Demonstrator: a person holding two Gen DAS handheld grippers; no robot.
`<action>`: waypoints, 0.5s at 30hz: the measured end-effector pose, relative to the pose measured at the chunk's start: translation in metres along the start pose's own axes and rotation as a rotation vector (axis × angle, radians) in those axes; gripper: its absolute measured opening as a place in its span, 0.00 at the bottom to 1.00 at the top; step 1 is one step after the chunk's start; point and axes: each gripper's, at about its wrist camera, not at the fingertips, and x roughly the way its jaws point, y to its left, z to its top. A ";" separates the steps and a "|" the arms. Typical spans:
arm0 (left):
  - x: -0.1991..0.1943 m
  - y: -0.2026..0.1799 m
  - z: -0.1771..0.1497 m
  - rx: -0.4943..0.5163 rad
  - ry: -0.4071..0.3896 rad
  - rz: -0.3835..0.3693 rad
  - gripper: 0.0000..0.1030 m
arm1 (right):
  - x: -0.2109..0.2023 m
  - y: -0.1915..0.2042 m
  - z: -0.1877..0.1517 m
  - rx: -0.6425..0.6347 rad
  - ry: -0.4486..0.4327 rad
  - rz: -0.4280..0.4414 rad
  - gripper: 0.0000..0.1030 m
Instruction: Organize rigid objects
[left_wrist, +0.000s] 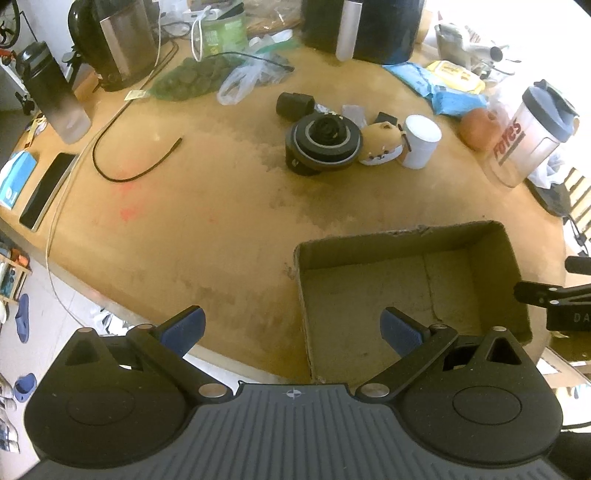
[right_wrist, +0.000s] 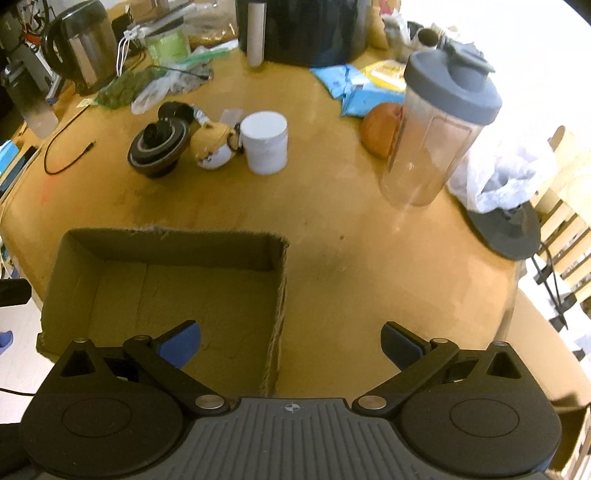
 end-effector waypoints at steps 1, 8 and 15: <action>0.000 0.001 0.001 0.001 -0.001 -0.001 1.00 | 0.001 -0.001 0.002 -0.010 -0.005 0.000 1.00; -0.001 0.004 0.009 0.006 -0.040 -0.011 1.00 | 0.008 -0.010 0.015 -0.012 -0.021 0.019 1.00; 0.005 0.004 0.016 0.023 -0.038 -0.003 1.00 | 0.012 -0.019 0.030 0.026 -0.040 0.069 1.00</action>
